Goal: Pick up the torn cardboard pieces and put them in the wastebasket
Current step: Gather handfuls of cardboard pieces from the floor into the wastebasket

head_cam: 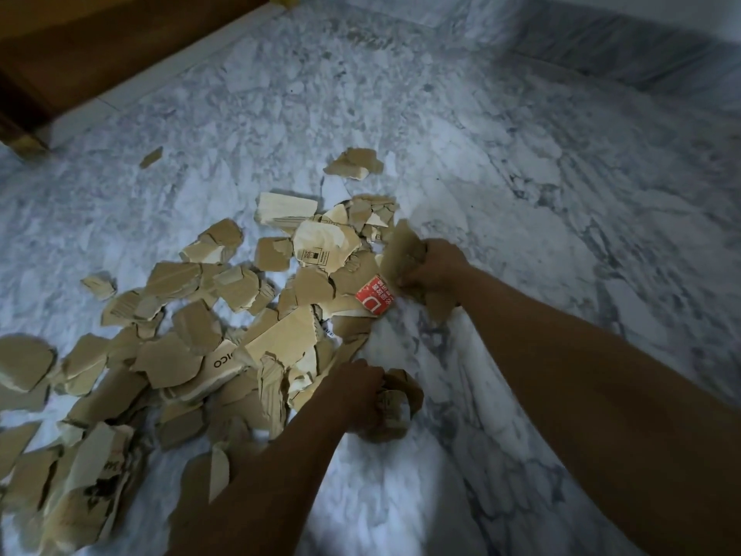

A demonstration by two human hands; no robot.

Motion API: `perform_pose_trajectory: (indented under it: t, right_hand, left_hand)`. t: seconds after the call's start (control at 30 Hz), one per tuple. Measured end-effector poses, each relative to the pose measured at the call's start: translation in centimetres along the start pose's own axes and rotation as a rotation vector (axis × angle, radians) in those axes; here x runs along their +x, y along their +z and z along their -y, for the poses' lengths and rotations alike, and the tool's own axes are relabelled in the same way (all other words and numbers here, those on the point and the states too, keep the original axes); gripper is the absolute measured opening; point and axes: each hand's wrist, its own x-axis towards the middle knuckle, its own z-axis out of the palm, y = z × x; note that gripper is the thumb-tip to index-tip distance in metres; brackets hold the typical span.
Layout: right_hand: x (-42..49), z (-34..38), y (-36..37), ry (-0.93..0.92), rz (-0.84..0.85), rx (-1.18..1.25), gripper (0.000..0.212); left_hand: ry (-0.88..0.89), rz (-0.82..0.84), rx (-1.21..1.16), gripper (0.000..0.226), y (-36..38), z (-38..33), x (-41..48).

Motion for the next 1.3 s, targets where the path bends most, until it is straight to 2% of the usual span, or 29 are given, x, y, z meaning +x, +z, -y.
perform_pose_trajectory:
  t: [0.13,0.23,0.33,0.4,0.5,0.53,0.63,0.77,0.83,0.9,1.0,1.07,1.13,1.23,1.3]
  right_hand:
    - [-0.7,-1.3,2.5,0.041,-0.092,0.093,0.082]
    - [-2.7,-2.6,1.1,-0.031,-0.155,0.234,0.066]
    - [-5.4,-4.7,-2.2,-0.131,-0.207,0.290,0.069]
    - [-6.5,-6.3,-4.3,-0.168,-0.225,0.201,0.073]
    - [-7.4,-8.4,-4.5,-0.181,-0.150,-0.180,0.055]
    - [-7.6,-9.1,-3.7,-0.187,-0.140,-0.240,0.051]
    - [-8.5,-10.3,-0.8,-0.186,-0.223,-0.177,0.044]
    - [-9.6,-11.0,1.7,-0.263,-0.402,-0.285,0.031]
    - [-10.0,-11.4,2.5,-0.270,-0.429,-0.274,0.028]
    - [-10.0,-11.4,2.7,-0.248,-0.429,-0.244,0.027]
    - [-9.6,-10.1,1.4,-0.141,-0.382,-0.283,0.028]
    - [-10.0,-8.0,-0.3,-0.075,-0.285,-0.296,0.030]
    - [-11.2,-5.2,-1.4,-0.093,-0.090,-0.193,0.032]
    - [-13.9,-0.9,-0.2,-0.246,0.231,-0.076,0.044]
    - [-15.5,1.4,2.6,-0.284,0.356,-0.038,0.045]
  left_hand:
    - [-0.025,0.049,0.000,0.040,-0.4,-0.2,0.1]
    - [-0.010,0.086,-0.021,0.039,-1.0,-0.4,0.0]
    - [0.001,0.101,-0.106,0.045,-2.4,0.5,0.9]
    - [0.015,-0.022,-0.189,0.059,-4.6,1.3,2.2]
    - [-0.067,-0.268,-0.163,0.079,-7.8,2.6,5.4]
    - [-0.118,-0.282,-0.107,0.079,-8.4,2.7,6.3]
    - [-0.210,-0.260,0.003,0.071,-8.1,1.9,7.3]
    - [-0.236,-0.363,0.043,0.090,-6.3,0.8,6.6]
    - [-0.180,-0.412,0.016,0.076,-5.8,0.8,6.6]
    - [-0.114,-0.460,-0.111,0.060,-5.8,0.8,6.2]
    - [-0.092,-0.564,-0.413,0.050,-6.9,0.4,4.1]
    - [-0.115,-0.590,-0.542,0.052,-8.2,0.7,2.0]
    - [-0.138,-0.590,-0.554,0.051,-9.1,2.0,-0.2]
    - [-0.283,-0.514,-0.439,0.042,-9.7,5.8,-3.2]
    - [-0.370,-0.458,-0.447,0.033,-9.7,8.6,-5.1]
